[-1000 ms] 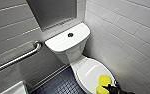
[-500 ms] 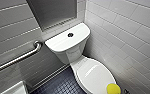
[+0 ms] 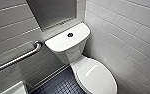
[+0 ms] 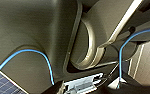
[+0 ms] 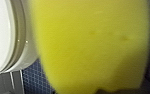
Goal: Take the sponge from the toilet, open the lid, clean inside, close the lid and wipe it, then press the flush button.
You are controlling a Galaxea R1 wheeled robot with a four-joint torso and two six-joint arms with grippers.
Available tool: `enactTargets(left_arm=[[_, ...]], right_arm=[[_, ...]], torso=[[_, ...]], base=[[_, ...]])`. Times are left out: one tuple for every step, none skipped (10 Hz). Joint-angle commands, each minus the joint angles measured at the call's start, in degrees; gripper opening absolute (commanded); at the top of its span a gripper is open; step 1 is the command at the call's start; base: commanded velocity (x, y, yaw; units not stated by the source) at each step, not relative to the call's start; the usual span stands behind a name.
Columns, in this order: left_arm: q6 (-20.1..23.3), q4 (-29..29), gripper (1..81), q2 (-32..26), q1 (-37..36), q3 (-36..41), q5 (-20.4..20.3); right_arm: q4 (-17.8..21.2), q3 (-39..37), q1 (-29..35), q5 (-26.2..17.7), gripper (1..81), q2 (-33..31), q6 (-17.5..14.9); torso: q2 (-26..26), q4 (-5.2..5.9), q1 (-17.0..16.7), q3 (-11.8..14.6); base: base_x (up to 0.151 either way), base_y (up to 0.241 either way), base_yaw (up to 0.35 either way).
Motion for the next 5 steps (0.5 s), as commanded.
enactTargets(left_arm=[[0.5,-0.2,81.1,-0.1,1.4,1.6,4.6],[0.6,-0.2,81.1,0.0,1.4,1.6,4.5],[0.6,-0.2,81.1,0.0,1.4,1.7,4.5],[0.6,-0.2,81.1,-0.1,1.4,1.9,4.5],[0.9,-0.2,81.1,-0.2,1.4,2.1,4.5]], right_arm=[[0.0,5.8,-2.9,2.6,1.0,-7.8,-0.2],[-0.1,8.9,-3.6,3.1,1.0,-9.6,-0.4],[-1.2,13.0,-3.3,3.1,1.0,-11.7,-1.0],[-2.3,15.8,-3.0,3.1,1.0,-13.1,-1.1],[-4.5,19.6,-1.6,2.7,1.0,-15.0,-1.4]], torso=[[0.0,0.0,0.0,0.0],[0.0,0.0,0.0,0.0],[0.0,0.0,0.0,0.0],[0.0,0.0,0.0,0.0],[0.0,0.0,0.0,0.0]], base=[[0.0,0.0,0.0],[0.0,0.0,0.0],[0.0,0.0,0.0],[0.0,0.0,0.0],[0.0,0.0,0.0]])
